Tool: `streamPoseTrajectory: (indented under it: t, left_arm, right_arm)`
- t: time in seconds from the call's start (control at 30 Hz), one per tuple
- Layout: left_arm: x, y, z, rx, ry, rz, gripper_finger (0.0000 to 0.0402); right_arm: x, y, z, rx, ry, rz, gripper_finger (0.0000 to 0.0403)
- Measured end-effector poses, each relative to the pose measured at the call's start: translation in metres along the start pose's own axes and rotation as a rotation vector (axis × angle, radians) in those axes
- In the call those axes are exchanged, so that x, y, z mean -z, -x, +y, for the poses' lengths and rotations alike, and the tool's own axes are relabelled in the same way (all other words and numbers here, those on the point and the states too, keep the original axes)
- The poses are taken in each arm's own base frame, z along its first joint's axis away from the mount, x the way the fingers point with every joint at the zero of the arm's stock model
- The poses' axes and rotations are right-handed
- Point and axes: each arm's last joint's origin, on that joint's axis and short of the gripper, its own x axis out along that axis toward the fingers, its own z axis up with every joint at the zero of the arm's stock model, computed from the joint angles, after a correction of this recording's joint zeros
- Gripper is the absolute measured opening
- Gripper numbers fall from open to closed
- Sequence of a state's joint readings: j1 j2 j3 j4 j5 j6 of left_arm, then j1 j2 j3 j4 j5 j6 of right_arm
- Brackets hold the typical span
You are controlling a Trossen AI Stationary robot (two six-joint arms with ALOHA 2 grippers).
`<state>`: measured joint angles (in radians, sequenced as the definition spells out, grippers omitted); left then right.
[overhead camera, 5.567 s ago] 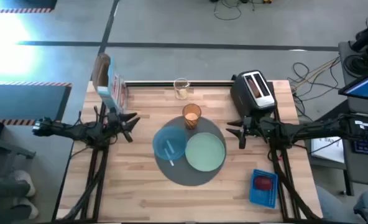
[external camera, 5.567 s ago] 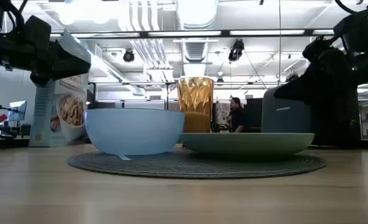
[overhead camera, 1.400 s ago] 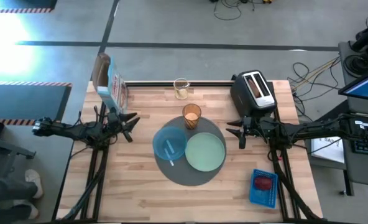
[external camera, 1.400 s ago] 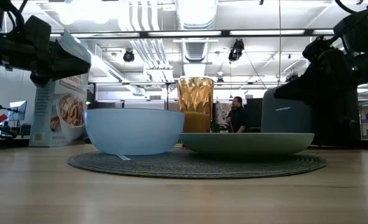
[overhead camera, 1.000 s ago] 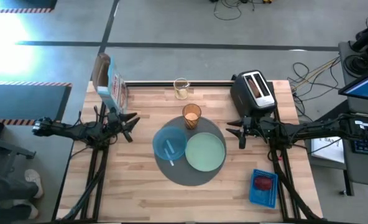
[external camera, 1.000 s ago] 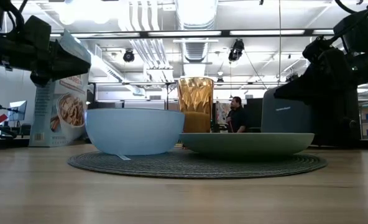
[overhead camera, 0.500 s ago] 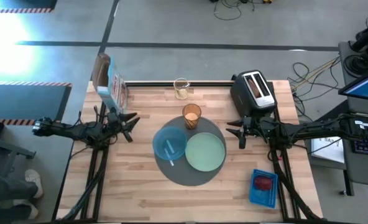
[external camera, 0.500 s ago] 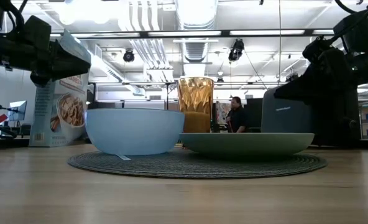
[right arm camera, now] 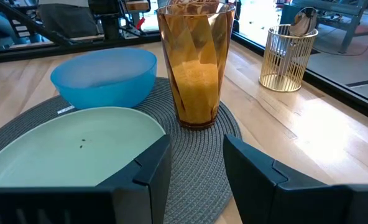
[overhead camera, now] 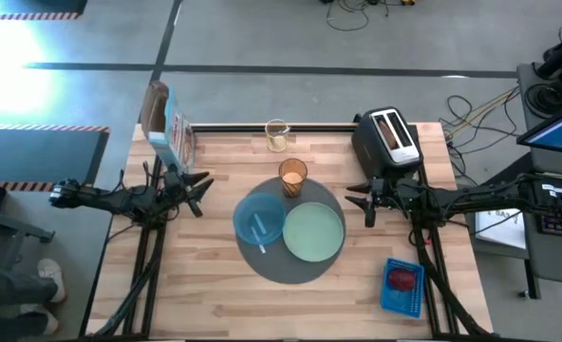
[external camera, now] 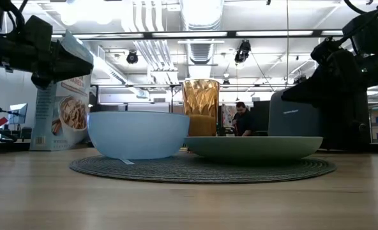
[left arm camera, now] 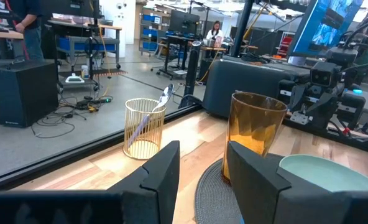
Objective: Arrange a breakfast setting
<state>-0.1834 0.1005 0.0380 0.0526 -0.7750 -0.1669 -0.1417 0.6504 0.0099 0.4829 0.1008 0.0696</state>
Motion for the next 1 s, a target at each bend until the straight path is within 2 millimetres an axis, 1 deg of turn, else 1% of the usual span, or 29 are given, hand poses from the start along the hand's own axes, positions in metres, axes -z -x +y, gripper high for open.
streamPoseTrajectory:
  t: [0.83, 1.0]
  left_arm:
    - [-0.0025, 0.0000, -0.0002, -0.004, 0.020, -0.021, 0.0118]
    - [-0.0023, 0.0000, -0.0013, 0.034, 0.019, -0.014, 0.0118]
  right_arm:
    - [0.0000, 0.0000, 0.0000, 0.000, 0.000, 0.000, 0.0134]
    - [0.0001, 0.0000, 0.0000, 0.000, 0.000, 0.000, 0.0134]
